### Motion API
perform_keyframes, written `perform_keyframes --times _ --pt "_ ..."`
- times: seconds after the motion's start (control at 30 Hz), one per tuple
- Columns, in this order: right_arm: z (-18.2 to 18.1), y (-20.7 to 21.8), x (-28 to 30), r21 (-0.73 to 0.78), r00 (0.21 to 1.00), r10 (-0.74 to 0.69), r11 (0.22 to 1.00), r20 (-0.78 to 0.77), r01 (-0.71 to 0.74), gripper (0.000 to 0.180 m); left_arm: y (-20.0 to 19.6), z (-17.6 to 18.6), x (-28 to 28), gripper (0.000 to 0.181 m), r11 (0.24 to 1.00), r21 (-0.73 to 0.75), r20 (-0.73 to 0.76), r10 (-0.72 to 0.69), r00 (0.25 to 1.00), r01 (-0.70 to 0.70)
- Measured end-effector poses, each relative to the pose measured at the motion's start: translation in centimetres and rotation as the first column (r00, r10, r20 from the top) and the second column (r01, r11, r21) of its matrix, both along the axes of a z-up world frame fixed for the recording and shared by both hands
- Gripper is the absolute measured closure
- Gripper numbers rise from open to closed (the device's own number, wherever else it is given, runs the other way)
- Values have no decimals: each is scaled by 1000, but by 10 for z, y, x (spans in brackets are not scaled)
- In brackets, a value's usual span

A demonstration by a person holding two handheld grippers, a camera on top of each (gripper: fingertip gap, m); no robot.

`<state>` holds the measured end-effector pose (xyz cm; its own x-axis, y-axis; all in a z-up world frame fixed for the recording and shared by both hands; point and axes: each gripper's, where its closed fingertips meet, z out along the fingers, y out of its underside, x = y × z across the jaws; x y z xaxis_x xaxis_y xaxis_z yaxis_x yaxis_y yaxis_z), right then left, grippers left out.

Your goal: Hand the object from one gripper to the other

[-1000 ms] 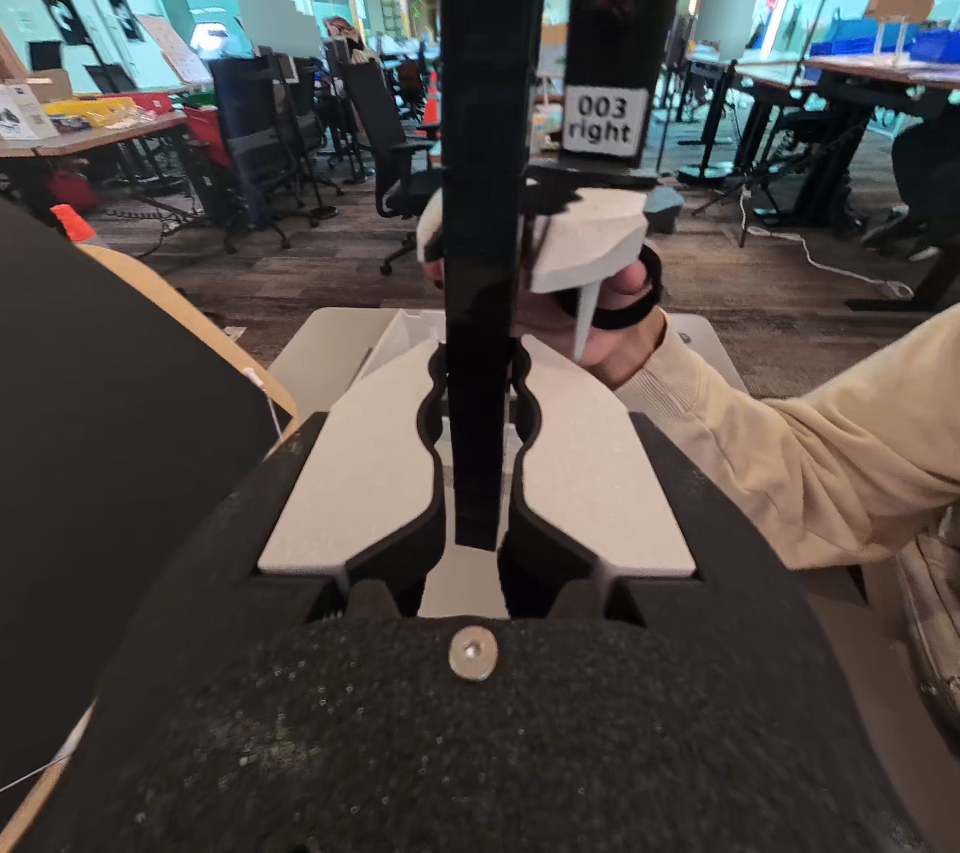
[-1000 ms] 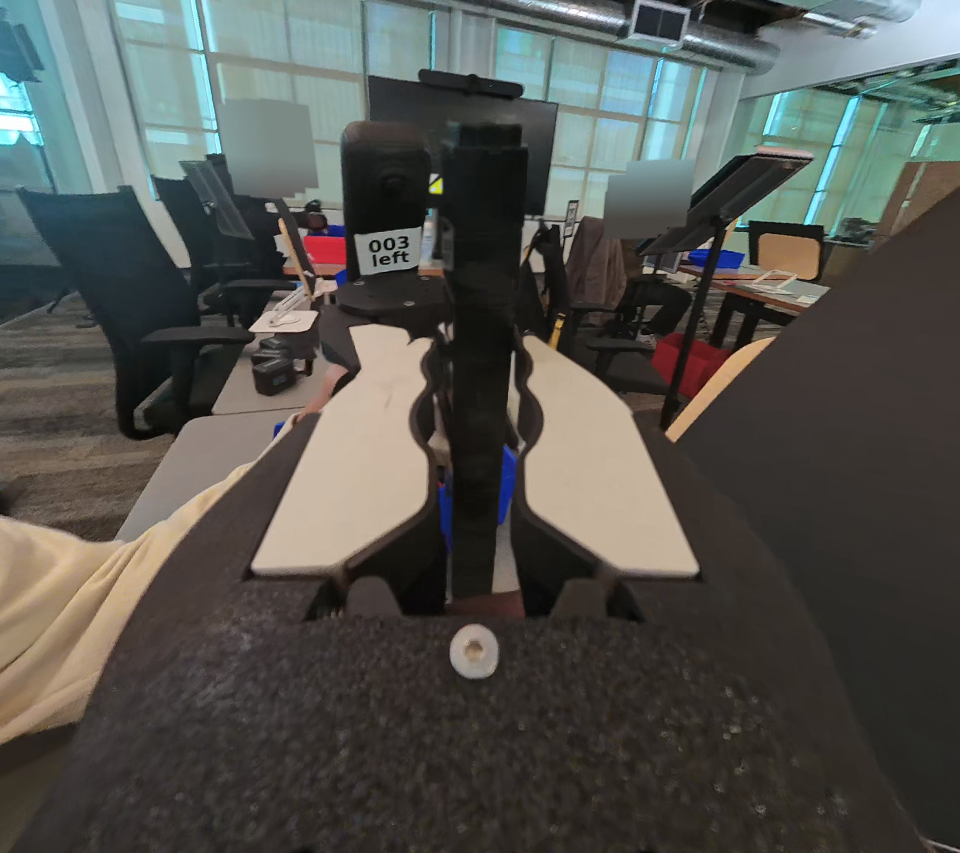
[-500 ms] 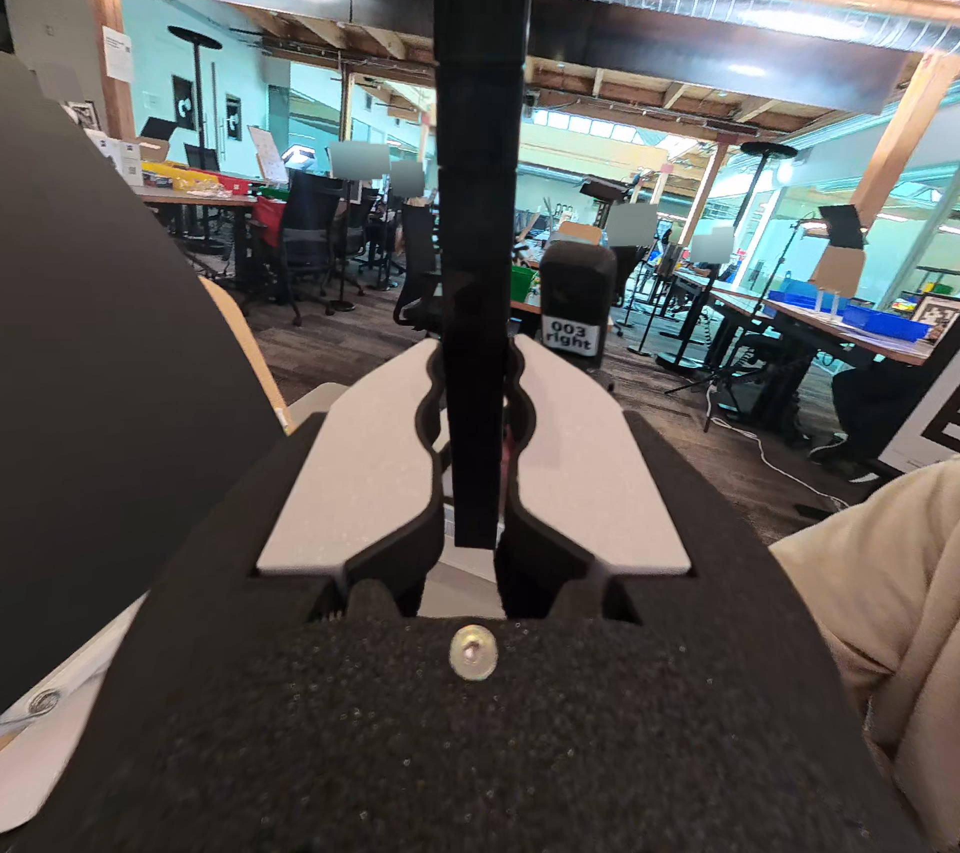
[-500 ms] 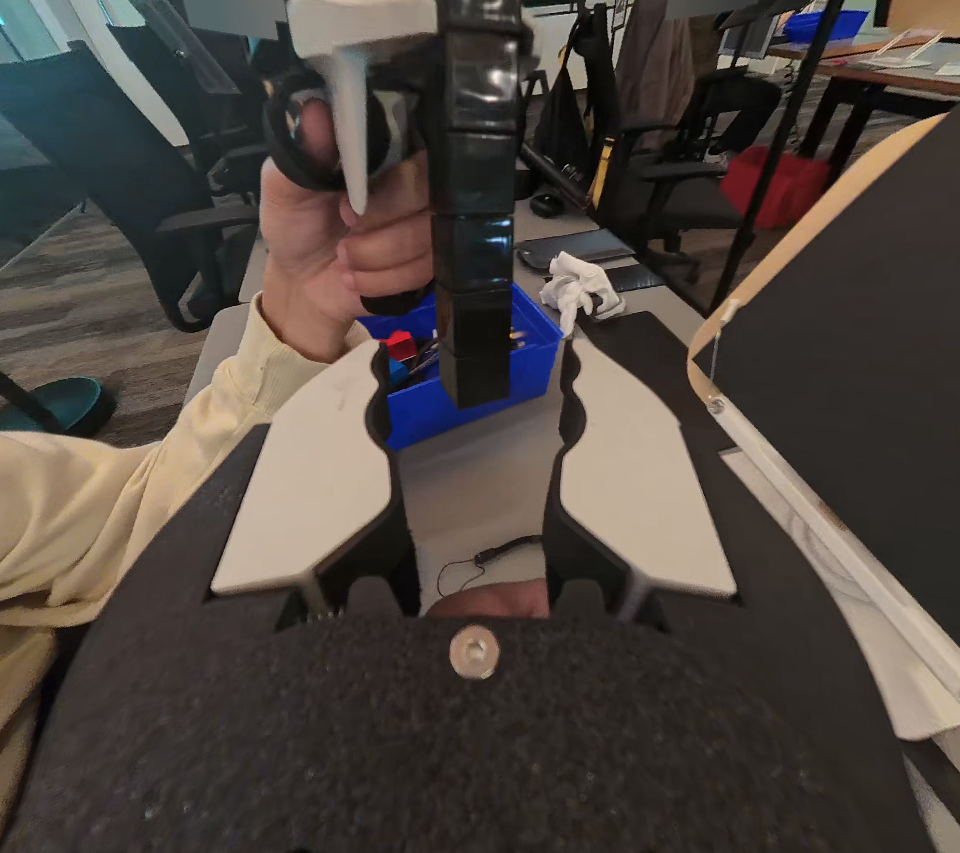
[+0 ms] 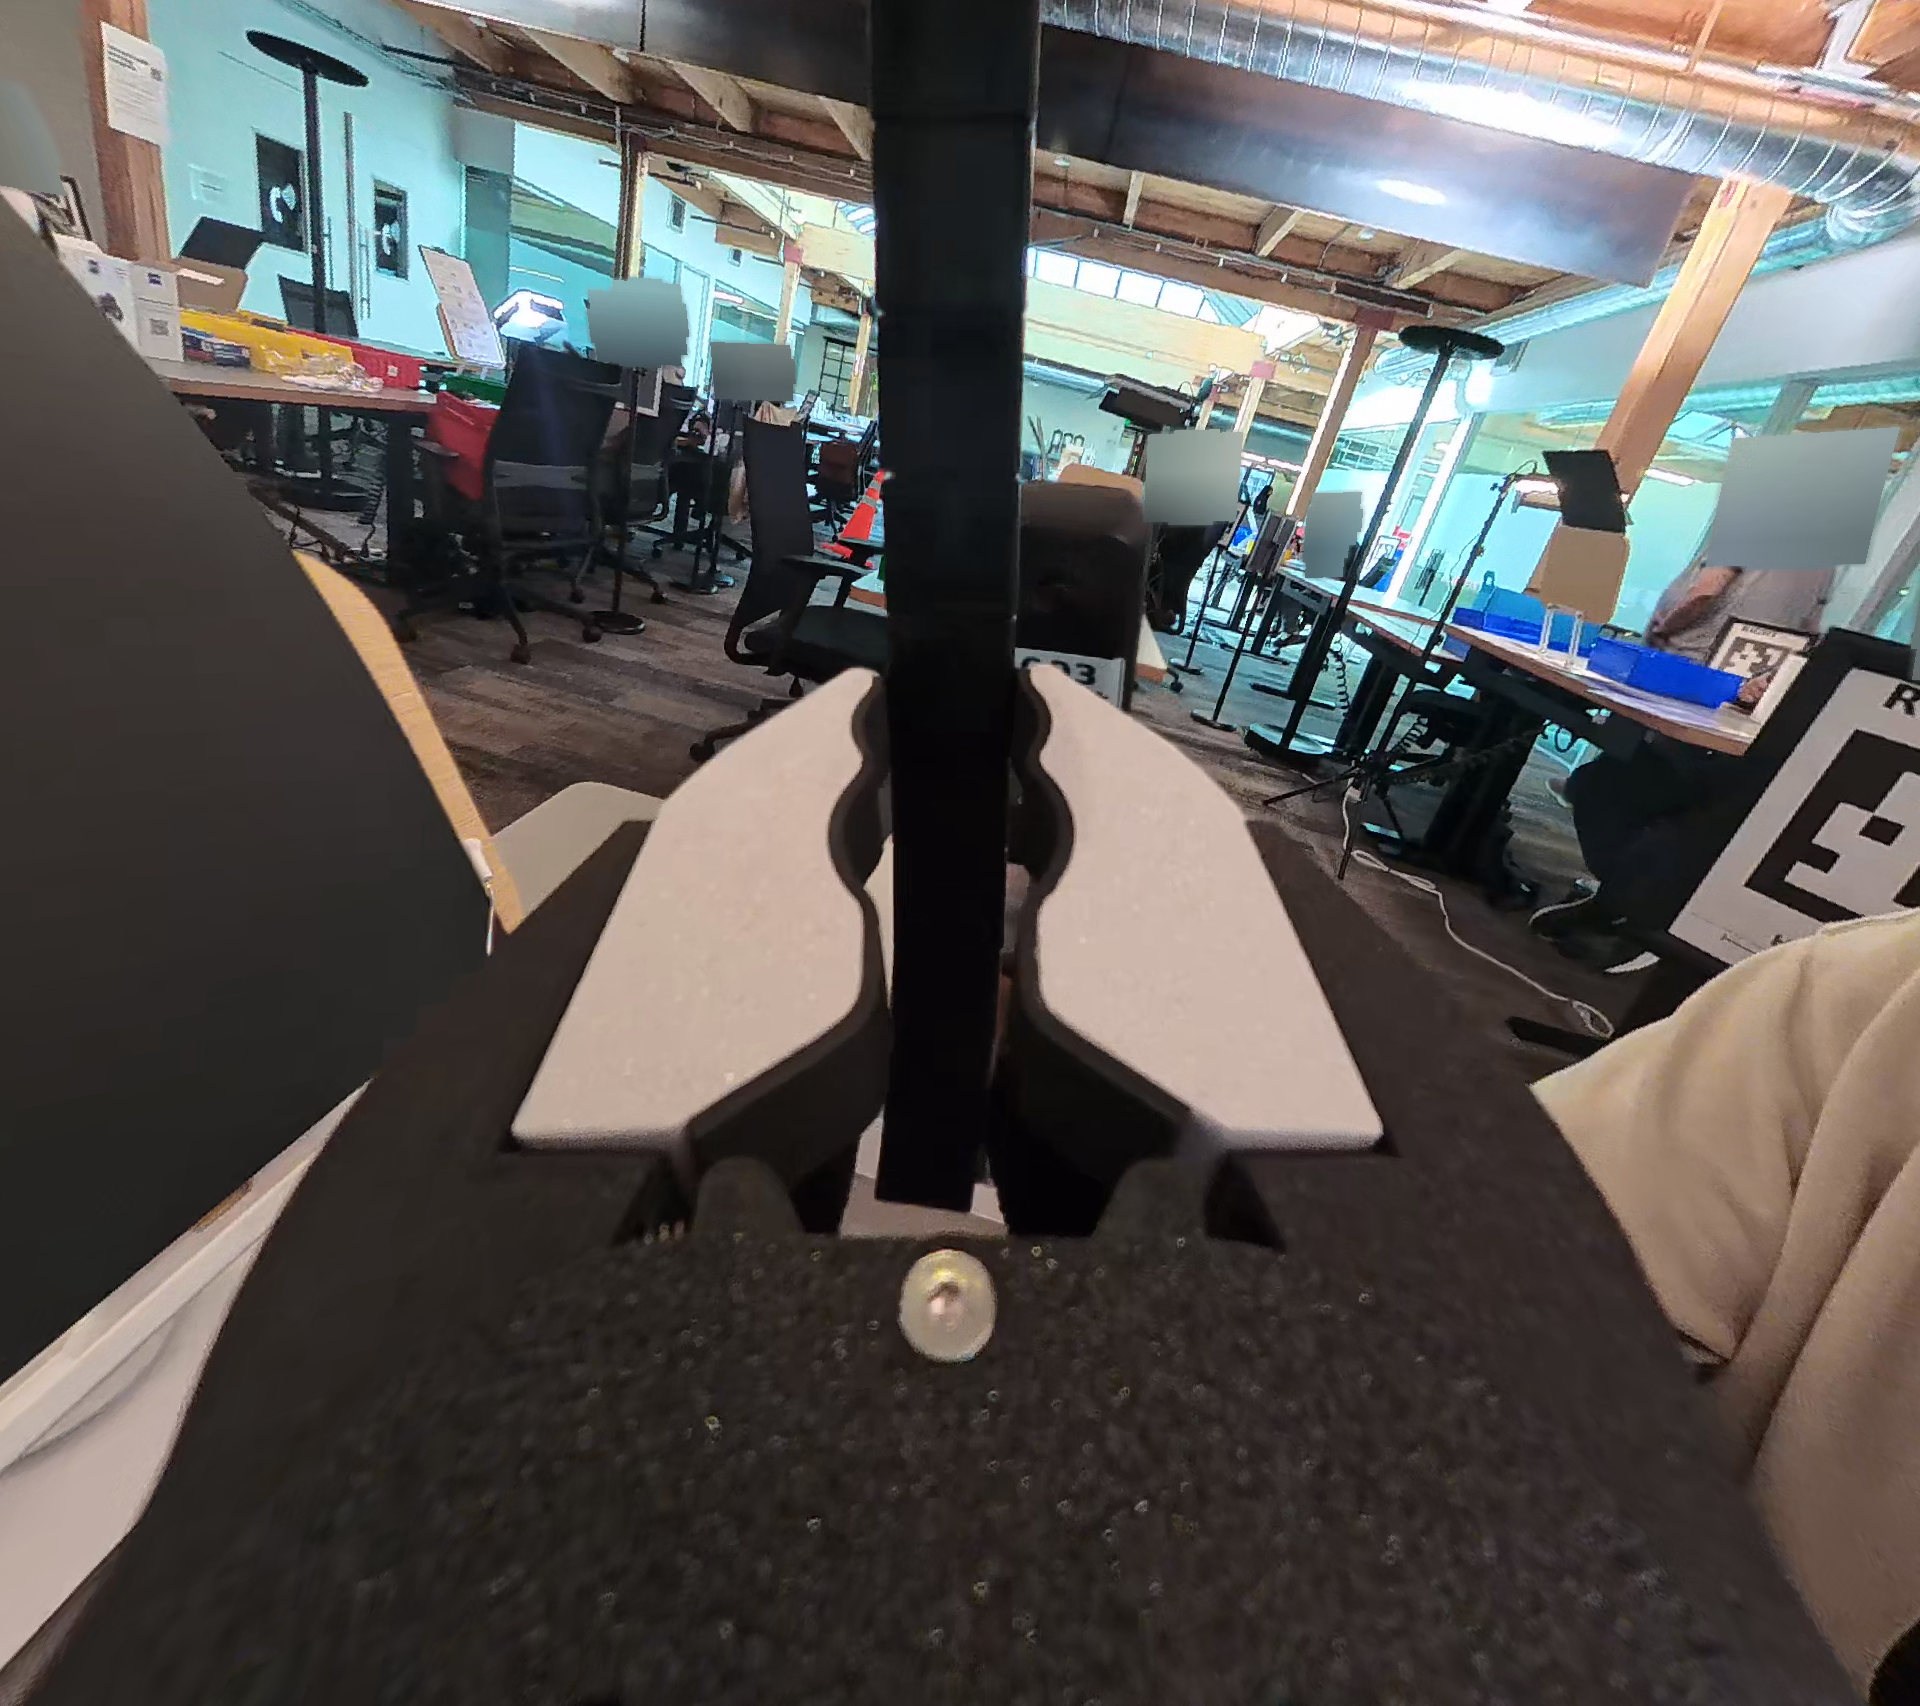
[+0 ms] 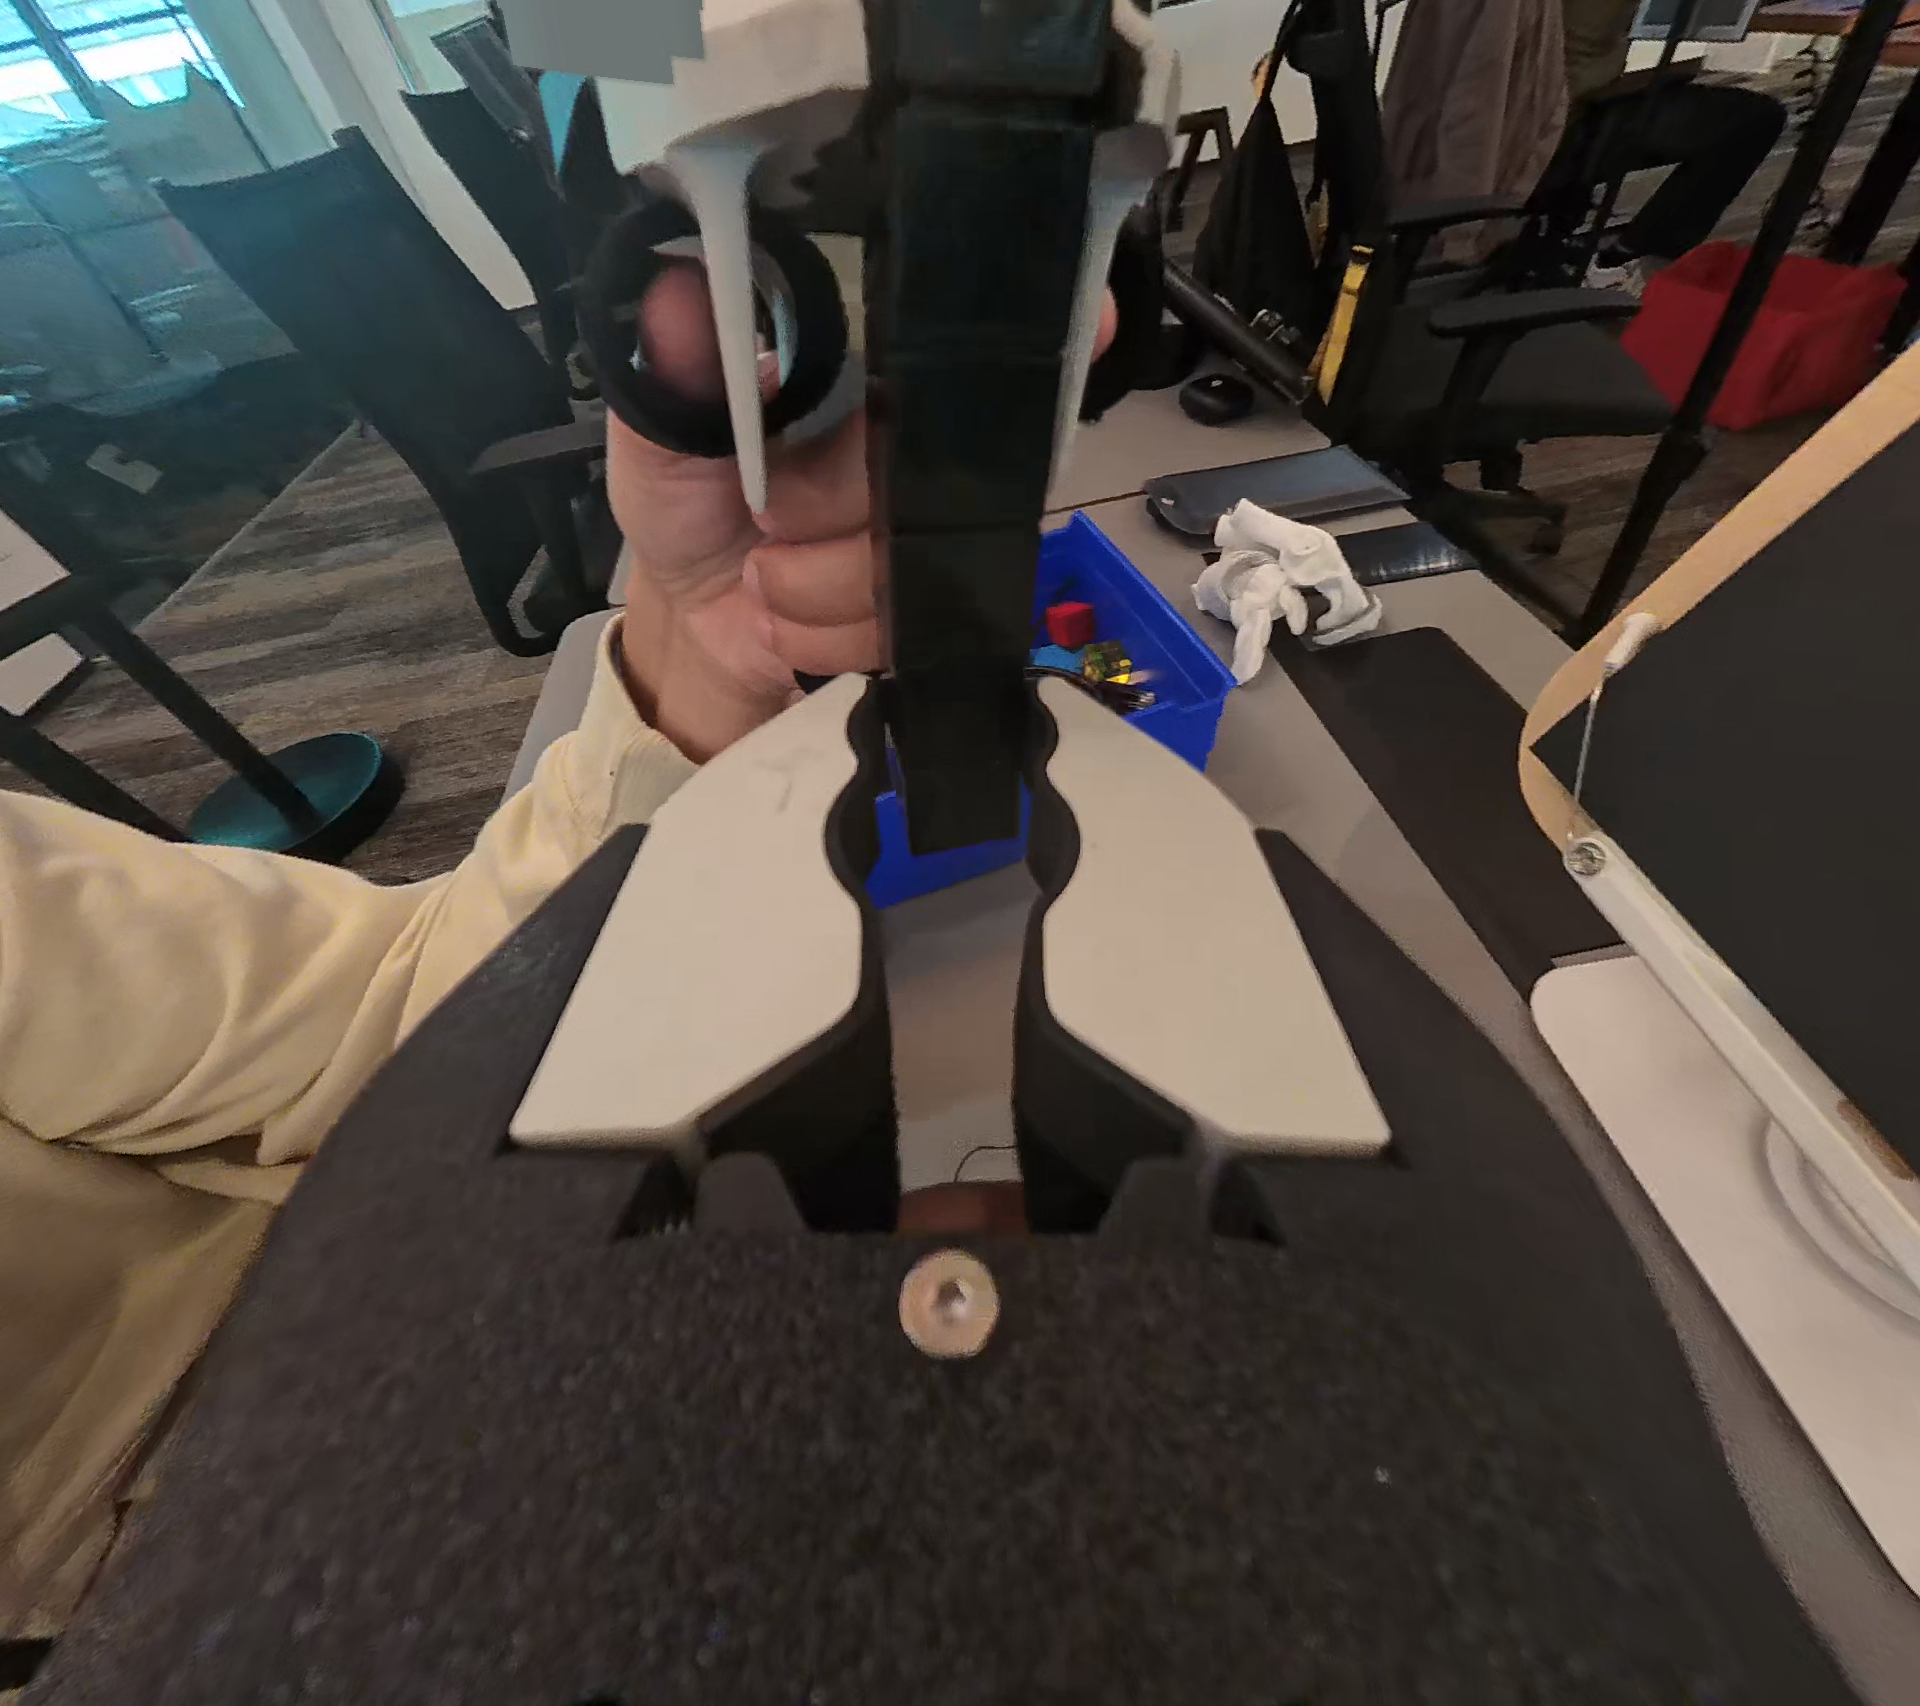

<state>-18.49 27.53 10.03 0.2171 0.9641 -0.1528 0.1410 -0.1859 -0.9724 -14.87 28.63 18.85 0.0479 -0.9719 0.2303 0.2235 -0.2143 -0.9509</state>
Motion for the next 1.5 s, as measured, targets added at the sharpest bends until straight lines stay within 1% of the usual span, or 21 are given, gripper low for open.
perform_keyframes --times 0.13,0.27,0.37,0.47,0.53,0.57,0.63,0.7,0.73,0.83,0.9,0.97,1.03,1.1,1.17,1.2,1.23,1.33,1.4,1.43,1.5 --pt "-1 -3 2 9 1000 15 1000 7 -15 156 -3 -1 -1 159 999 28 -34 16 999 -15" --pt "3 -5 2 26 1000 15 1000 -2 -15 156 -8 3 -4 159 999 44 -20 15 1000 -14" --pt "10 -7 2 24 998 26 999 -51 -25 156 -6 7 -5 158 996 65 -9 64 998 -63" --pt "11 -6 7 14 997 34 999 -74 -33 156 -4 4 -8 146 990 96 -43 109 993 -104" --pt "14 -8 13 -9 993 62 998 -105 -64 156 -7 4 -10 143 990 112 -44 93 995 -88" --pt "18 -12 15 -33 985 97 994 -142 -103 156 -9 4 -12 142 990 113 -42 84 996 -78" --pt "29 -25 21 -96 949 203 968 -242 -232 156 -12 2 -13 135 994 107 -42 41 998 -37" --pt "36 -40 27 -144 890 317 914 -327 -379 156 -18 -3 -12 126 995 80 -37 -53 998 56" --pt "36 -47 28 -155 865 364 887 -344 -435 156 -21 -4 -10 121 993 57 -26 -106 994 108" --pt "33 -56 25 -175 832 427 844 -354 -507 156 -28 -6 -2 108 964 -12 25 -264 964 264" --pt "33 -66 22 -171 785 494 795 -373 -582 157 -30 -9 5 107 937 -38 53 -344 937 347" --pt "32 -75 19 -166 739 552 746 -387 -644 157 -34 -9 7 111 896 -56 101 -433 896 440" --pt "30 -82 15 -160 701 595 707 -393 -689 157 -40 -8 3 119 839 -59 155 -528 835 541" --pt "27 -83 9 -178 691 606 687 -395 -704 157 -45 -6 0 128 796 -39 195 -587 786 604" --pt "26 -81 6 -185 684 605 679 -407 -710 157 -54 -3 -8 148 746 -1 225 -649 727 666" --pt "26 -81 6 -186 682 606 676 -410 -713 157 -56 -2 -10 159 736 11 229 -661 715 677" --pt "27 -80 6 -182 681 602 679 -416 -712 157 -54 -2 -9 159 749 8 221 -647 730 662" --pt "32 -71 7 -174 716 550 728 -429 -663 154 -45 1 -10 159 776 -38 231 -606 761 629" --pt "28 -56 3 -167 804 459 820 -378 -547 152 -37 0 -10 159 822 -49 216 -546 810 567" --pt "28 -50 4 -150 837 414 859 -358 -489 150 -33 -1 -11 159 842 -57 207 -516 831 536" --pt "33 -38 7 -94 886 314 926 -342 -365 140 -23 1 -13 160 887 -57 206 -439 874 459"
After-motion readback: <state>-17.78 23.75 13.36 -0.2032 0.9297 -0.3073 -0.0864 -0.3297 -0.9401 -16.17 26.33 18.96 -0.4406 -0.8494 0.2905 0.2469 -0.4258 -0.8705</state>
